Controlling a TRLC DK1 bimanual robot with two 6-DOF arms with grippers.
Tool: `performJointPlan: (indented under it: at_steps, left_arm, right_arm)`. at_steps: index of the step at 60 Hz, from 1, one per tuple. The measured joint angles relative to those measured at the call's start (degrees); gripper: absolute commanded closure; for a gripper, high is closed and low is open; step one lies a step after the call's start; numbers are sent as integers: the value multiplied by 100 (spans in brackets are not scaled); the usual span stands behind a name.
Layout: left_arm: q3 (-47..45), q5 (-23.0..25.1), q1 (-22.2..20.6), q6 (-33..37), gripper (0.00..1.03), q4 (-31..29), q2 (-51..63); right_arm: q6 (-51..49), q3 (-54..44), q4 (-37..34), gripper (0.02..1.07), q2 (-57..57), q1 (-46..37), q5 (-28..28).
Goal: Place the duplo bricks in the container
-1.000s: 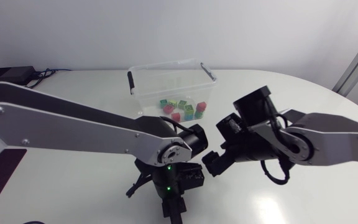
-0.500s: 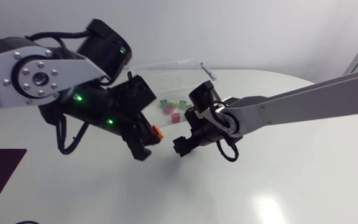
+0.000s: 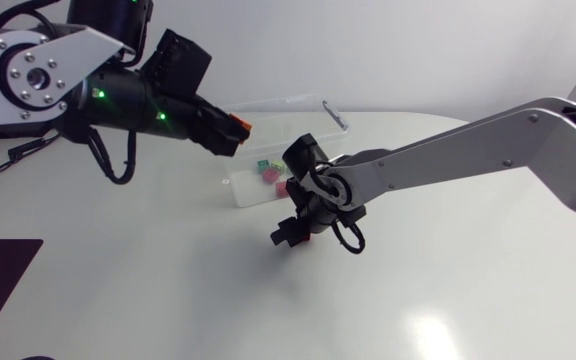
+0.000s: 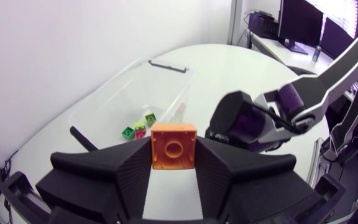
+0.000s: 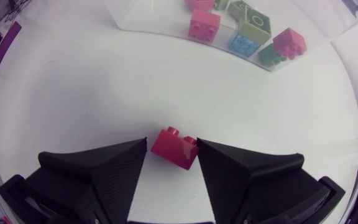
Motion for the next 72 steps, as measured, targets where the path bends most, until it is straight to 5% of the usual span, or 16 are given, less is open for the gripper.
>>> performJointPlan:
  at_steps: [27, 31, 40, 44, 57, 72]
  left_arm:
    - [1185, 0, 555, -866, 85, 916, 1563]
    - [1329, 0, 562, -927, 72, 933, 1867]
    - [1530, -79, 562, -962, 18, 931, 2479]
    - [1547, -179, 562, -966, 4, 927, 2642]
    - [1543, -328, 562, -984, 4, 752, 2448]
    - [1104, -479, 573, -962, 4, 15, 758]
  right_arm:
    - [-2, -551, -490, 78, -1130, -116, 111]
    - [-4, -540, -616, 78, -1567, -197, 127]
    - [-26, -251, -1010, 78, -2208, -459, 131]
    - [-44, 4, -1121, 78, -2277, -551, 136]
    - [-46, 1003, -1257, 78, -2179, -640, 127]
    - [-94, 2483, -1259, 78, -1287, -704, 122]
